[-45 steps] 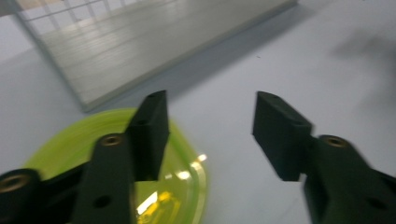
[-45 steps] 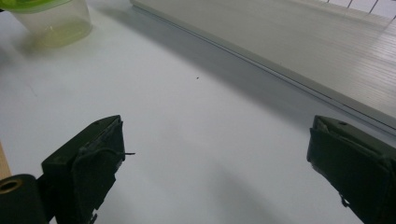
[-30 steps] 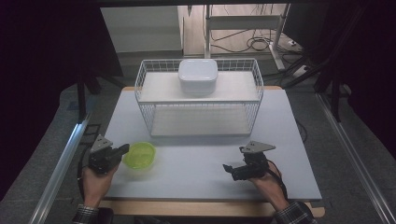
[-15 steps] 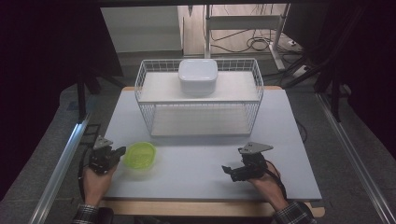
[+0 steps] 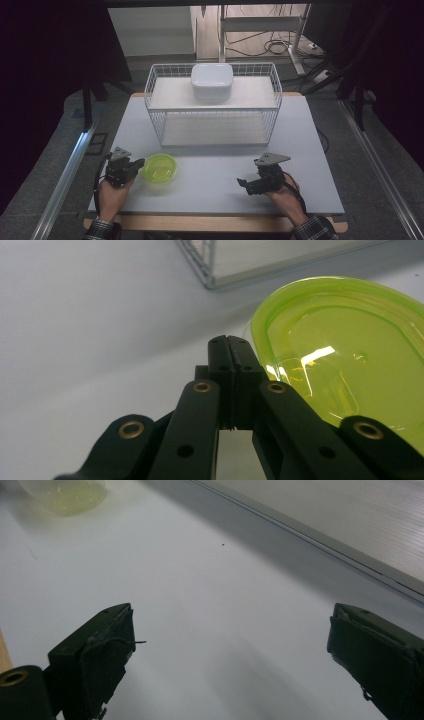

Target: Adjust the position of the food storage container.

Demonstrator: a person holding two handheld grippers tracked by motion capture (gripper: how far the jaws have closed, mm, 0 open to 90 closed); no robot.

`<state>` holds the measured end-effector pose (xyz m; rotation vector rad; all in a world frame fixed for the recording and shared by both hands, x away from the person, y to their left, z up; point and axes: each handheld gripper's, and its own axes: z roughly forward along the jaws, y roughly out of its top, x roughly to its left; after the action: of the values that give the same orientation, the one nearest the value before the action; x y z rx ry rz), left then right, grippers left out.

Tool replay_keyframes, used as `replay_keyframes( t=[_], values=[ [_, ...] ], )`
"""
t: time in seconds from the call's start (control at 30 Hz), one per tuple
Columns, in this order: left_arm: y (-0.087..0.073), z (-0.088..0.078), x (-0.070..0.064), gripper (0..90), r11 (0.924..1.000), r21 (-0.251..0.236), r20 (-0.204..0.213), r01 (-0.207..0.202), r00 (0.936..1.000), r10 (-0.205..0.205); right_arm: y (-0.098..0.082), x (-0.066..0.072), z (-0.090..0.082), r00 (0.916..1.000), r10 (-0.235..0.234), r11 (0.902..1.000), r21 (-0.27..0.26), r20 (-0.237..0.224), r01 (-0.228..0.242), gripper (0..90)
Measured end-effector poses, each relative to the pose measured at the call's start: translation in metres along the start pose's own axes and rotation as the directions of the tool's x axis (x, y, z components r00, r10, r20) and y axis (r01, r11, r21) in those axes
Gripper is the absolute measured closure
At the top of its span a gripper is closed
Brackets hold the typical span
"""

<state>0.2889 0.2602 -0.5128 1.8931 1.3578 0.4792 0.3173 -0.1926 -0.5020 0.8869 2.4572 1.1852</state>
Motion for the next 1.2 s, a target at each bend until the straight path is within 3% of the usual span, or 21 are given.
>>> replay_keyframes(
  t=[0.3,0.4,0.47,0.63,0.7,0.8,1.0,1.2],
  values=[
    [0.005,0.006,-0.024,89.7,0.9987,0.018,0.072,-0.047,0.9964,0.046,0.000,0.000,0.001,1.0000,-0.002,1.0000,0.005,0.000,0.002,5.6],
    [0.005,0.003,-0.019,88.7,0.9991,0.023,0.068,-0.037,0.9971,0.035,0.000,0.000,0.001,1.0000,-0.001,1.0000,0.003,0.000,0.001,5.6],
    [0.002,0.004,-0.013,88.8,0.9987,0.044,0.089,-0.025,0.9958,0.021,0.000,0.000,0.000,1.0000,-0.001,1.0000,0.001,0.000,0.001,5.6],
    [-0.006,0.013,-0.008,89.8,0.9920,0.123,0.182,-0.025,0.9834,0.002,0.000,0.000,0.000,1.0000,-0.009,0.9999,0.006,0.003,0.008,5.6],
    [-0.006,0.016,-0.011,89.8,0.9893,0.138,0.207,-0.048,0.9782,0.018,0.000,0.001,0.000,0.9999,-0.011,0.9999,0.005,0.003,0.011,5.7],
    [-0.006,0.018,-0.018,89.9,0.9838,0.158,0.221,-0.085,0.9740,0.049,0.000,0.001,0.000,0.9999,-0.011,0.9999,0.006,0.004,0.011,5.7],
    [-0.007,0.022,-0.030,89.8,0.9782,0.176,0.255,-0.110,0.9650,0.063,-0.001,0.001,0.001,0.9999,-0.015,0.9998,0.009,0.006,0.015,5.7],
    [-0.005,0.027,-0.049,89.8,0.9692,0.187,0.290,-0.160,0.9516,0.101,-0.001,0.001,0.002,0.9998,-0.017,0.9998,0.013,0.006,0.017,5.7]
  ],
)
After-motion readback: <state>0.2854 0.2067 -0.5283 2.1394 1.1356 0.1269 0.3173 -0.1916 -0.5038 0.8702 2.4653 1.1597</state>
